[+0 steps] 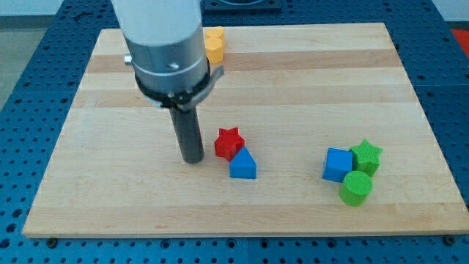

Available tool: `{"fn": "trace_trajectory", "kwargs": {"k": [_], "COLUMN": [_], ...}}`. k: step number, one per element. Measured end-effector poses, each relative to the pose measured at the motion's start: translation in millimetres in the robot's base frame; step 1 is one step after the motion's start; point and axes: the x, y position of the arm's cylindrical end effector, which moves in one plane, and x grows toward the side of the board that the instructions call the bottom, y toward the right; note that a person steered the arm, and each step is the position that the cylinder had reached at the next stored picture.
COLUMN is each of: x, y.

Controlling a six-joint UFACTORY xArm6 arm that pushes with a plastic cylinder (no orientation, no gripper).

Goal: Push the red star along with the blue triangle down and slightly right

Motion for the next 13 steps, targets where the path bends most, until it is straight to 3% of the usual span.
{"fn": "trace_trajectory", "kwargs": {"k": [1, 3, 5, 7, 9, 10, 11, 13], "x": [-36.6, 2.4, 3.0, 25.9, 33.5, 58.2, 59.1, 45.0], "y": [15.5, 71.3, 33.4, 72.2, -6.6, 16.1, 80.3, 107.0]}}
